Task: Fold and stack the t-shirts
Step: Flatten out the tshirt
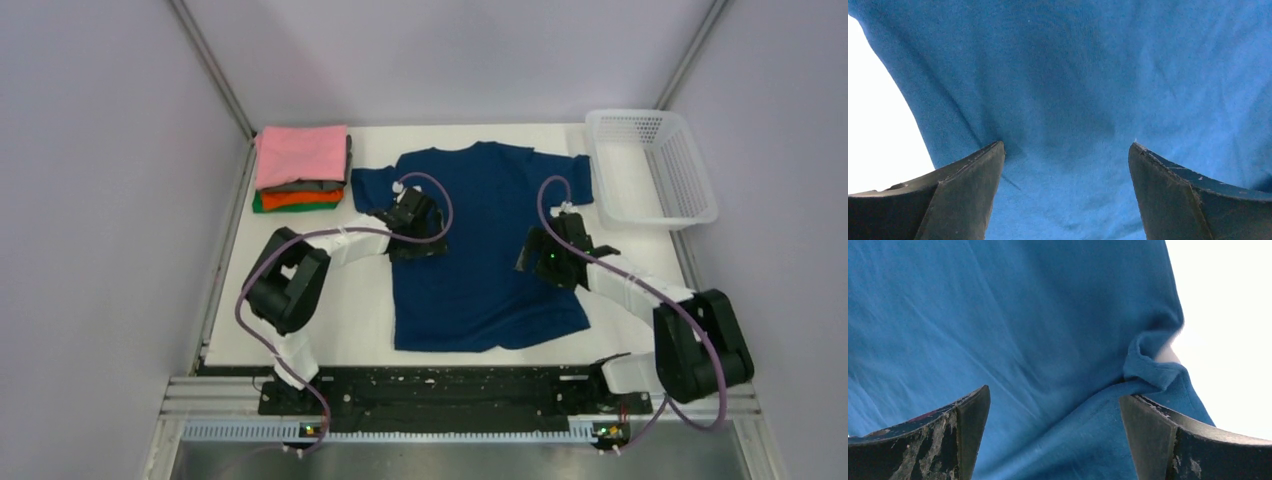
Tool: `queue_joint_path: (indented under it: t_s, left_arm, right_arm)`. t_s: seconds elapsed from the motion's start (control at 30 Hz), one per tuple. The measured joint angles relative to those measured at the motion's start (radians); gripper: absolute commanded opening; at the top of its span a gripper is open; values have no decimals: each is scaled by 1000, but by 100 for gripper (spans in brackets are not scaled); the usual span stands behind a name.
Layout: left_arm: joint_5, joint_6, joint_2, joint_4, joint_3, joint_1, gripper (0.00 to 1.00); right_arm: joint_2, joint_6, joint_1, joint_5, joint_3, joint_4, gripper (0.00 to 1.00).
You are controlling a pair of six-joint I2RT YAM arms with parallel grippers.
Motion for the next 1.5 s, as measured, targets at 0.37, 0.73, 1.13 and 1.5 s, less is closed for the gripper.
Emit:
queue_joint_path:
  t_s: [0.37,0.73,1.13,1.5]
  left_arm:
    - [333,-118,-315,273,-442,-195,99]
    - [420,-60,-333,182,-363,-268,99]
    - [133,-56,-517,113,-377,119,99]
    - [58,-79,-201,111,-257,219,99]
  right_arm:
    - [671,-125,3,-57,685,126,99]
    - [743,-327,96,-33,903,14,99]
    - [-74,-197,-117,-18,145,32,99]
    - [-211,-107,-65,-110,-115,-53,79]
